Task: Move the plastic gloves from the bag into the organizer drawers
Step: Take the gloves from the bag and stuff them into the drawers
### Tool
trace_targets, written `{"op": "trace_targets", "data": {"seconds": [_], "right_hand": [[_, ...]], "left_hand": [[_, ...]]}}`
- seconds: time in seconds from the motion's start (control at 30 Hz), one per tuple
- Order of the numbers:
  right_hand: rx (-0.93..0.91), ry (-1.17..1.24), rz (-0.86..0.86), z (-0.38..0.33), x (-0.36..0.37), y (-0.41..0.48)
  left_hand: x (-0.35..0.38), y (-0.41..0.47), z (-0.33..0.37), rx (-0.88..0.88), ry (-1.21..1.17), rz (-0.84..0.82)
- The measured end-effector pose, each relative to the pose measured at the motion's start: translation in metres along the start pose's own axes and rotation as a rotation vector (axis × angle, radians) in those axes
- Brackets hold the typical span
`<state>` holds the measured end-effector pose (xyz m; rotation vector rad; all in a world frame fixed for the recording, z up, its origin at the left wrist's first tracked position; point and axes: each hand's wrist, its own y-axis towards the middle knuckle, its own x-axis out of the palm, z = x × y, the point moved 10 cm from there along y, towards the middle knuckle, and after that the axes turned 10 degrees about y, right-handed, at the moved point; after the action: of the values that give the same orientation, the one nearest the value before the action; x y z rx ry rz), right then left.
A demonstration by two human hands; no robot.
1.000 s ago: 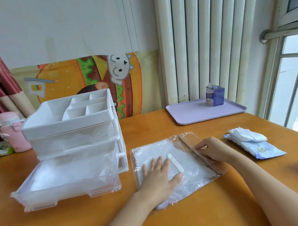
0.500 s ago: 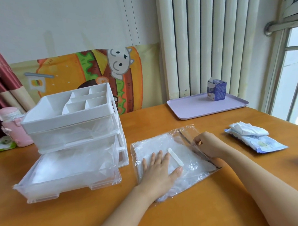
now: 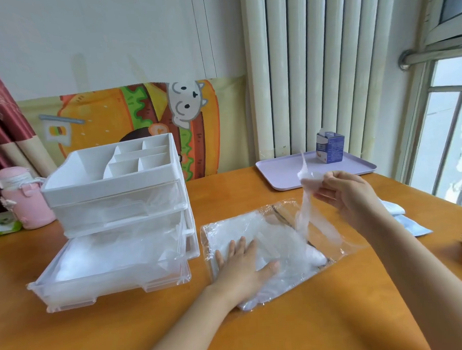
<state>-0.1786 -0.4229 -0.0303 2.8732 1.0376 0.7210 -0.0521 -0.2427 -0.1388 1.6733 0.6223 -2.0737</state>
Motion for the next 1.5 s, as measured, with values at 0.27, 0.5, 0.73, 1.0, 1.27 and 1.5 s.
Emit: {"op": "trace_targets", "data": {"seconds": [0.27,0.5,0.73,1.0,1.27,1.5], "right_hand": [[0.29,0.364,-0.526,-0.012,0.089,-0.056],[0.453,0.449,-0.646,0.009,0.084,-0.05],[0.355,0.438,-0.527,0.009,0.071,-0.042],[0.335,0.178,-0.69,0.026,0.115,-0.071],[0.253,-0.2,-0.714,0.039,0.17,-0.109],[0.198,-0.167,-0.425,0.042,0.212,-0.087]], "left_hand": [[-0.085,-0.022,0.022,0.247,-1.045,0.146],[-0.113,-0.029,0.028,0.398,-1.158,0.133],[-0.112,-0.039,0.034,0.314,-1.292,0.112],[-0.211,-0.101,-0.001,0.29,-0.613,0.601],[-0.25,-0.136,-0.113,0.045,-0.652,0.76],[-0.242,-0.159,-0.204,-0.277,-0.485,0.83]]}}
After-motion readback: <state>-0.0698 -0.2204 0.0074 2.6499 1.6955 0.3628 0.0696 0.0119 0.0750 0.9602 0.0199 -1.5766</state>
